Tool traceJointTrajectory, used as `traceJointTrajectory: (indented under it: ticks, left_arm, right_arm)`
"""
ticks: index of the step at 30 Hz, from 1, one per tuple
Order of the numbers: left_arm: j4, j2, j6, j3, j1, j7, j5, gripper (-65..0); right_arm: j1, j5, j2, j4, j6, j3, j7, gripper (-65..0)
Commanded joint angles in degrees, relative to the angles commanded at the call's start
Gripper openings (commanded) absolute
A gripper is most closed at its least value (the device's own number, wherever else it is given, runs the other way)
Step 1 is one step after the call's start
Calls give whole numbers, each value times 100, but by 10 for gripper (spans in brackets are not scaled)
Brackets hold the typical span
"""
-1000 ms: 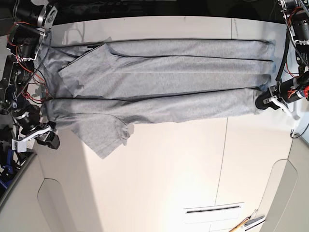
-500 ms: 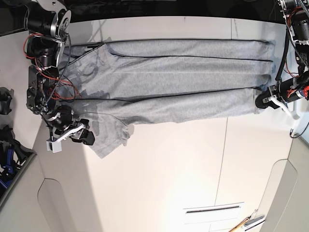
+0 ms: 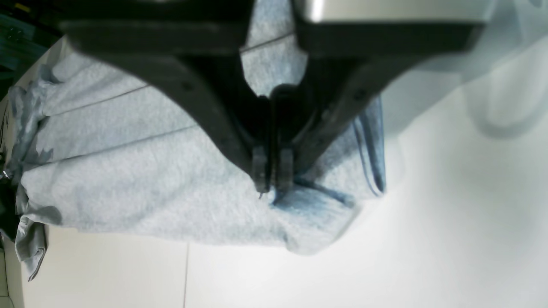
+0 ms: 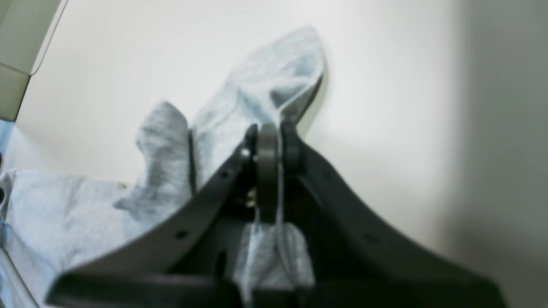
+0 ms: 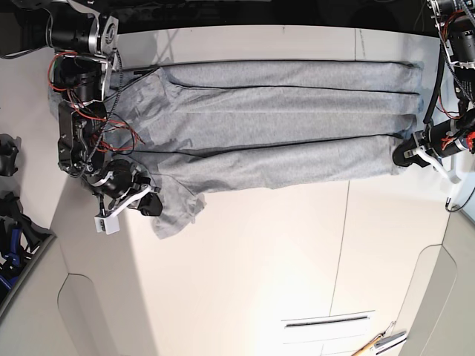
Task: Fold the T-shirt properly
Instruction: 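Lift and fold the opposite side over the first fold, release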
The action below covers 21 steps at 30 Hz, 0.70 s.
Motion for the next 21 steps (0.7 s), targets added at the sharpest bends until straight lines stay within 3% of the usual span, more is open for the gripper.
traceJointTrajectory:
  ticks: [5,11,14,21]
  left_arm:
    - [39,-26,0,-2,-2,15,-7,-650]
    - [597,-55,0,-7,11,605,-48,-650]
    - [964,-192,0,-13,181,603,-46,-650]
    - [1429,-514,0,-13,686,610,-46,-650]
  right_arm:
    - [-83,7,15,977,-2,2,-973,-650]
    - [-1051,483,348,2675,-7,4,-1150,-650]
    - [-1620,680,533,3432,-9,92,-1226,-650]
    - [-2430,1403,605,4422,24,1021,-1679,-650]
